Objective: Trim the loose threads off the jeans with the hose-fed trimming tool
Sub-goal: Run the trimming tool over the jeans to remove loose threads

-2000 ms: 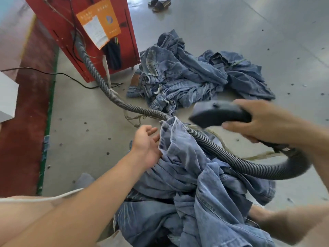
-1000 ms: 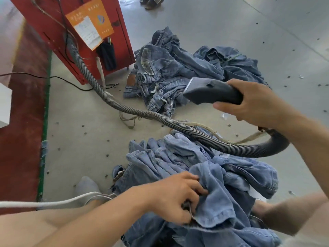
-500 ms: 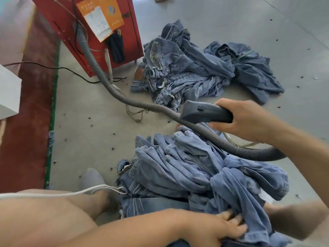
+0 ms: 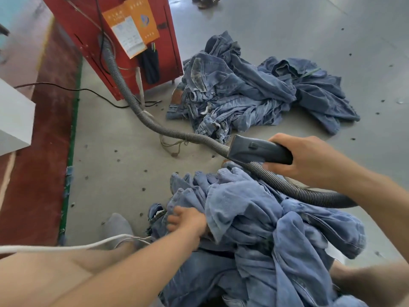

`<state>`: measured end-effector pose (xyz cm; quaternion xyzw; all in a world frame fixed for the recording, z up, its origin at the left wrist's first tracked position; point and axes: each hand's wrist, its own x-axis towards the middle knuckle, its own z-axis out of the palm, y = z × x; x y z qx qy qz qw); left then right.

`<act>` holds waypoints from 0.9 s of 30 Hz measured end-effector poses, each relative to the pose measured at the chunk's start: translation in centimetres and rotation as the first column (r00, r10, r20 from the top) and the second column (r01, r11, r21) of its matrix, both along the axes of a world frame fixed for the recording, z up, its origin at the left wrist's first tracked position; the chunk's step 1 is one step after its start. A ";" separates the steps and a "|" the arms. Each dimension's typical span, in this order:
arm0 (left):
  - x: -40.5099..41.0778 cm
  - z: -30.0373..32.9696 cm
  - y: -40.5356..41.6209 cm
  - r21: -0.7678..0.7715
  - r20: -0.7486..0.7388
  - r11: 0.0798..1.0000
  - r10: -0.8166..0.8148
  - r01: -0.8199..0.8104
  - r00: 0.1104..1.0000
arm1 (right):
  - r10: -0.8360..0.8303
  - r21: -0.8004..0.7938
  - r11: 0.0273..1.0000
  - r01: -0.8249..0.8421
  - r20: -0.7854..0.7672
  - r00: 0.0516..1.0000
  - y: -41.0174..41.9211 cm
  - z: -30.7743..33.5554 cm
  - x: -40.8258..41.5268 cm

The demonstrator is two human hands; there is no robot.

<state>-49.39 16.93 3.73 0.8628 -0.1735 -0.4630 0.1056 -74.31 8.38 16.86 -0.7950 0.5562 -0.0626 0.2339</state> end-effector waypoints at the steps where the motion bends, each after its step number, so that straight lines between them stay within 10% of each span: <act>1: -0.8 0.5 1.1 -0.048 0.119 0.984 -0.167 0.174 0.979 | -0.006 0.007 1.000 0.006 -0.010 1.000 0.1 0.0 0.1; 4: -3.7 3.8 4.4 -0.269 0.374 0.578 -0.674 0.770 0.637 | -0.052 -0.006 0.999 0.052 -0.035 0.998 -0.1 -0.1 0.6; 7: -6.7 5.7 5.9 -0.529 0.237 0.278 -0.859 0.801 0.455 | 0.004 -0.037 0.999 -0.008 -0.104 0.995 -0.9 0.2 0.9; 11: -11.1 6.0 5.9 -0.661 0.177 -0.131 -0.984 0.739 -0.017 | 0.162 -0.253 0.945 -0.205 -0.181 0.970 -3.1 1.7 0.9; 13: -11.8 5.6 5.1 -0.692 0.042 -0.150 -0.985 0.706 -0.168 | 0.200 -0.433 0.867 -0.246 -0.151 0.968 -3.0 0.8 1.0; 15: -11.5 5.2 4.1 -0.756 -0.025 -0.072 -0.990 0.651 -0.139 | 0.146 -0.480 0.866 -0.136 -0.017 0.989 -1.1 -2.5 2.2; 17: -9.9 5.2 3.5 -0.802 -0.017 0.059 -0.997 0.595 0.076 | -0.088 -0.358 0.927 0.112 0.082 0.993 2.2 -7.5 3.9; 19: -7.4 3.3 2.7 -0.760 0.258 0.052 -0.891 0.648 0.374 | -0.356 -0.213 0.901 0.379 0.139 0.924 5.0 -11.8 4.0; 21: -4.2 0.6 0.9 -0.582 0.571 0.089 -0.663 0.809 0.484 | -0.478 -0.184 0.843 0.505 0.174 0.861 6.2 -14.7 1.7; 23: -0.8 -1.0 0.0 -0.200 0.584 0.204 -0.761 0.958 0.283 | -0.550 -0.177 0.792 0.584 0.207 0.809 7.1 -16.6 -1.6; 27: 3.1 -4.1 1.5 0.142 0.399 -0.073 -0.909 0.987 -0.124 | -0.747 0.015 0.616 0.788 0.329 0.578 8.9 -18.8 -4.9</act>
